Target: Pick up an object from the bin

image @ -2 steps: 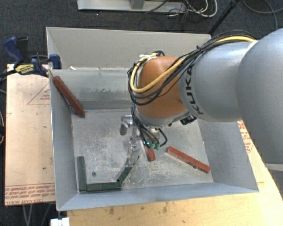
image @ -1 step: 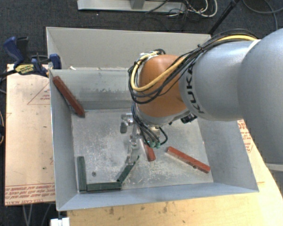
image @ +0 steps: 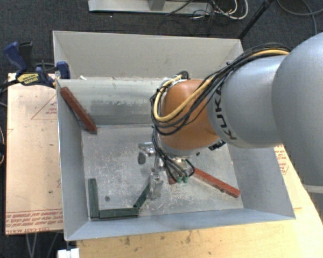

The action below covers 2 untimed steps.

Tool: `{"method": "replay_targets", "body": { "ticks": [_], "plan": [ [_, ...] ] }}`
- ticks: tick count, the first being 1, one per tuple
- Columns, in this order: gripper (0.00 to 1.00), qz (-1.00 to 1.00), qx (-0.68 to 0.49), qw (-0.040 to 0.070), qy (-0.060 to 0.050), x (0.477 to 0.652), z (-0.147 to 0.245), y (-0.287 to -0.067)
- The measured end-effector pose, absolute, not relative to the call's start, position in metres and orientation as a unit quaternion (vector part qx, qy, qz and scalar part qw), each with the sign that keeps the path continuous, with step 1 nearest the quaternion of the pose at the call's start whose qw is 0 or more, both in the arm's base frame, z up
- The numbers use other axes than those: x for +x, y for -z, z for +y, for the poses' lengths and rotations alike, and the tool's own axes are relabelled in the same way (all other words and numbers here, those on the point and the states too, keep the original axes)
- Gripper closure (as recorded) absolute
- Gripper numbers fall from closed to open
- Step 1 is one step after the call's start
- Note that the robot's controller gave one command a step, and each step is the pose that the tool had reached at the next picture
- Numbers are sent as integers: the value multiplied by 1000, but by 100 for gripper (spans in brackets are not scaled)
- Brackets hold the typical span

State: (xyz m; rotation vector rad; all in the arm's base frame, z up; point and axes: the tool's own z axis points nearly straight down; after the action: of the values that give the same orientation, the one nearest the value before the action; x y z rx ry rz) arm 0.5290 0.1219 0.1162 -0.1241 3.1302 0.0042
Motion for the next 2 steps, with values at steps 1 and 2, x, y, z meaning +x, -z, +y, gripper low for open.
{"method": "replay_targets", "body": {
  "ticks": [1, 2],
  "plan": [
    [100, 989, -148, 1, 0, 535, 73, -70],
    [100, 989, -148, 1, 0, 535, 73, -70]
  ]
}}
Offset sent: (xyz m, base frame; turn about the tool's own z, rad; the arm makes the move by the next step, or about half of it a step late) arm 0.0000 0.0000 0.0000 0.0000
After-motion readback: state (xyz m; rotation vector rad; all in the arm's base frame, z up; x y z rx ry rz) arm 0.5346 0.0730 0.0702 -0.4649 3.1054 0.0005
